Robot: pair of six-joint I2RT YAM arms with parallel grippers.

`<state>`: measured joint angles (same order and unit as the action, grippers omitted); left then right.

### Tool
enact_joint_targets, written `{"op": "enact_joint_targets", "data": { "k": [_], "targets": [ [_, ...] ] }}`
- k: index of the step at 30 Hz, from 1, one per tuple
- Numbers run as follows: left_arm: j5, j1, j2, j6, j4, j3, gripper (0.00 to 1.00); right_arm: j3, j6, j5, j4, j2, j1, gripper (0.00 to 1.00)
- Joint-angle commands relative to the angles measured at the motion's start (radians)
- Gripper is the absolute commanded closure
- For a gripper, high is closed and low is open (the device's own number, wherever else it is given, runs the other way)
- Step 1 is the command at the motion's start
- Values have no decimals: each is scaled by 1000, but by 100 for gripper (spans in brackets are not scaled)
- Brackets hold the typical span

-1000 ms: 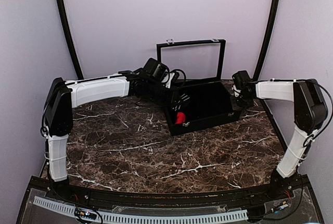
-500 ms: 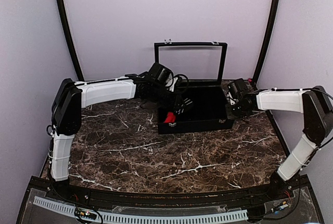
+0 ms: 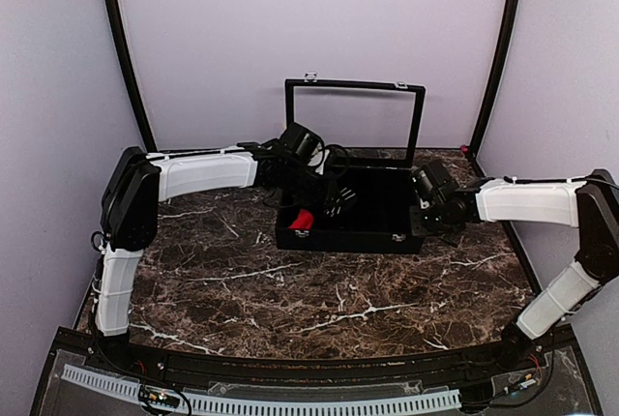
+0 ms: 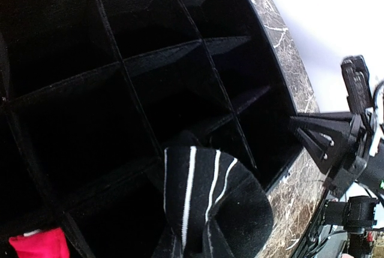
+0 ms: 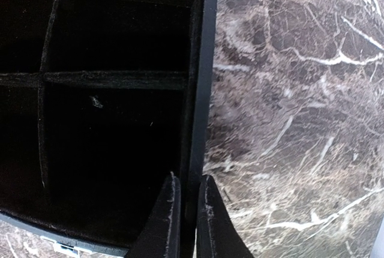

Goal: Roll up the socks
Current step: Place the sock in the storage box.

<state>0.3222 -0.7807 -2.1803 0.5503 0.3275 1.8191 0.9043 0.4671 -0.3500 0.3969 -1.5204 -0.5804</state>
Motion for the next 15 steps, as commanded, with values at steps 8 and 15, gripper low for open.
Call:
{"op": "enact_joint_targets", "data": {
  "k": [8,15],
  "targets": [
    [10,16,-3,104,-35,-70,100,-66,24,133,66,45,-69,100],
    [28,31,-15,122,-47,-127,100,-87,18,141,72,65,-69,100]
  ]
}}
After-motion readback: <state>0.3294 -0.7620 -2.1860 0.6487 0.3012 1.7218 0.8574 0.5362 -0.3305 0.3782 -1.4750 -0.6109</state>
